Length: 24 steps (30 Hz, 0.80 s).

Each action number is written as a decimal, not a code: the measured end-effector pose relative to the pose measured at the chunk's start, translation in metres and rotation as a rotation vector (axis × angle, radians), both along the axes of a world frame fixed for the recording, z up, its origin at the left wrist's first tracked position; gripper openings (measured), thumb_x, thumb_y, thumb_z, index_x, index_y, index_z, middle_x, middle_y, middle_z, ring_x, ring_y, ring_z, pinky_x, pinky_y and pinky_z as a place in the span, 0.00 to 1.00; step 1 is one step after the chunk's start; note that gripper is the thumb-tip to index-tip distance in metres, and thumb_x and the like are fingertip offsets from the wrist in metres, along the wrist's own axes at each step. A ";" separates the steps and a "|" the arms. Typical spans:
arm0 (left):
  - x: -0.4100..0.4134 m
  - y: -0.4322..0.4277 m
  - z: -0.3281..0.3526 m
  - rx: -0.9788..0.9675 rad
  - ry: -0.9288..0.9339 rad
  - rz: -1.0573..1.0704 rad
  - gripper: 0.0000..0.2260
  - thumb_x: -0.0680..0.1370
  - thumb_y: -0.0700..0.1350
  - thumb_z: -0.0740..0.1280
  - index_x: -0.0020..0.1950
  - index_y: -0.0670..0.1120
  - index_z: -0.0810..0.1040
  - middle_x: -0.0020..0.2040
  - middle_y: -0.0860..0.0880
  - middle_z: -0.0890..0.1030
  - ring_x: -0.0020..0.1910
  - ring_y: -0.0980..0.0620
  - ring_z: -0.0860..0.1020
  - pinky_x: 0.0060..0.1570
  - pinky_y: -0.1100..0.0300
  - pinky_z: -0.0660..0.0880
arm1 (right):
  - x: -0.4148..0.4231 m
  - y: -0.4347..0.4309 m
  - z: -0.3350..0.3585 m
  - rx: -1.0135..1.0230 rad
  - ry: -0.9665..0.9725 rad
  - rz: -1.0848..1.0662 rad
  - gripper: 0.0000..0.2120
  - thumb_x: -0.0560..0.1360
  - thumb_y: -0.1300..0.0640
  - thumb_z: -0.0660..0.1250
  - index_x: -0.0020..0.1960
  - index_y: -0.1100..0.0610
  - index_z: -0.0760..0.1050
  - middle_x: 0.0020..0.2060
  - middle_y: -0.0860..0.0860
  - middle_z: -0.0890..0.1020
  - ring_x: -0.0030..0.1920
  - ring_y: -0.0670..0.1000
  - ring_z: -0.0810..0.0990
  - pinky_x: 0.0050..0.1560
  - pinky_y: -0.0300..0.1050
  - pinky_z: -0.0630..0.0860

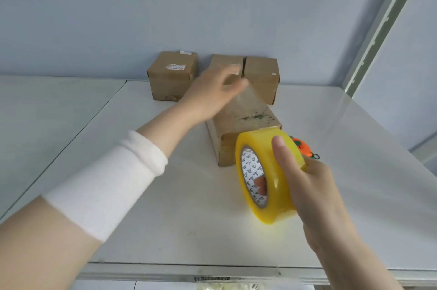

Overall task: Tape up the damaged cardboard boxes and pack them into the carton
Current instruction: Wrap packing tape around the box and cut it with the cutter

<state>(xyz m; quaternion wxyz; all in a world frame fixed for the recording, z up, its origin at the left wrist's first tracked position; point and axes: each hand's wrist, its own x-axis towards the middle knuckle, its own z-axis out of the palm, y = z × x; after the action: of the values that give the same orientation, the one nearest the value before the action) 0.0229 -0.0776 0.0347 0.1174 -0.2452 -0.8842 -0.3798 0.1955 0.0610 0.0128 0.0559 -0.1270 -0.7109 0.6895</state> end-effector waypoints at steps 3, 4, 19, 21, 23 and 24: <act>0.016 0.019 -0.008 -0.488 -0.095 -0.127 0.33 0.76 0.66 0.53 0.77 0.51 0.55 0.78 0.49 0.51 0.77 0.53 0.46 0.73 0.52 0.45 | -0.005 0.001 0.001 -0.077 0.026 0.064 0.16 0.73 0.43 0.64 0.37 0.55 0.77 0.24 0.48 0.82 0.23 0.44 0.79 0.21 0.32 0.71; 0.015 0.021 -0.011 -0.585 -0.097 -0.129 0.32 0.78 0.65 0.52 0.77 0.52 0.51 0.78 0.49 0.47 0.76 0.53 0.43 0.73 0.52 0.42 | -0.007 0.003 0.002 -0.105 0.030 0.094 0.14 0.74 0.45 0.64 0.37 0.54 0.77 0.25 0.47 0.82 0.24 0.44 0.80 0.22 0.32 0.72; -0.041 0.021 -0.019 -0.512 -0.025 -0.125 0.29 0.77 0.63 0.57 0.76 0.54 0.58 0.78 0.51 0.53 0.76 0.55 0.48 0.72 0.54 0.43 | -0.024 -0.001 -0.003 -0.043 0.076 0.111 0.13 0.77 0.47 0.60 0.46 0.56 0.75 0.26 0.44 0.82 0.26 0.40 0.80 0.24 0.30 0.71; -0.037 0.021 -0.019 -0.426 -0.011 -0.129 0.28 0.77 0.61 0.59 0.74 0.52 0.62 0.77 0.51 0.57 0.76 0.56 0.52 0.72 0.55 0.45 | -0.024 0.000 -0.002 -0.060 0.068 0.114 0.12 0.77 0.47 0.60 0.44 0.55 0.74 0.26 0.43 0.82 0.26 0.40 0.80 0.24 0.30 0.72; -0.027 0.020 -0.017 -0.181 0.017 -0.093 0.23 0.78 0.57 0.61 0.70 0.49 0.70 0.72 0.52 0.68 0.73 0.55 0.60 0.70 0.58 0.52 | -0.024 0.000 0.002 -0.063 0.045 0.154 0.12 0.77 0.47 0.60 0.45 0.55 0.75 0.27 0.44 0.83 0.27 0.41 0.81 0.25 0.31 0.73; -0.019 0.017 -0.016 -0.038 0.075 -0.032 0.18 0.78 0.54 0.63 0.65 0.47 0.75 0.66 0.51 0.75 0.68 0.54 0.67 0.67 0.59 0.58 | -0.023 0.003 0.003 -0.082 0.036 0.178 0.13 0.76 0.46 0.60 0.45 0.55 0.75 0.29 0.45 0.84 0.29 0.42 0.82 0.26 0.32 0.74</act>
<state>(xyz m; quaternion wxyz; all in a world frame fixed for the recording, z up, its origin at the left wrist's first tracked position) 0.0037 -0.0603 0.0182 0.1397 -0.2754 -0.8823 -0.3552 0.1722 0.0635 0.0157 0.0018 -0.0531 -0.6894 0.7224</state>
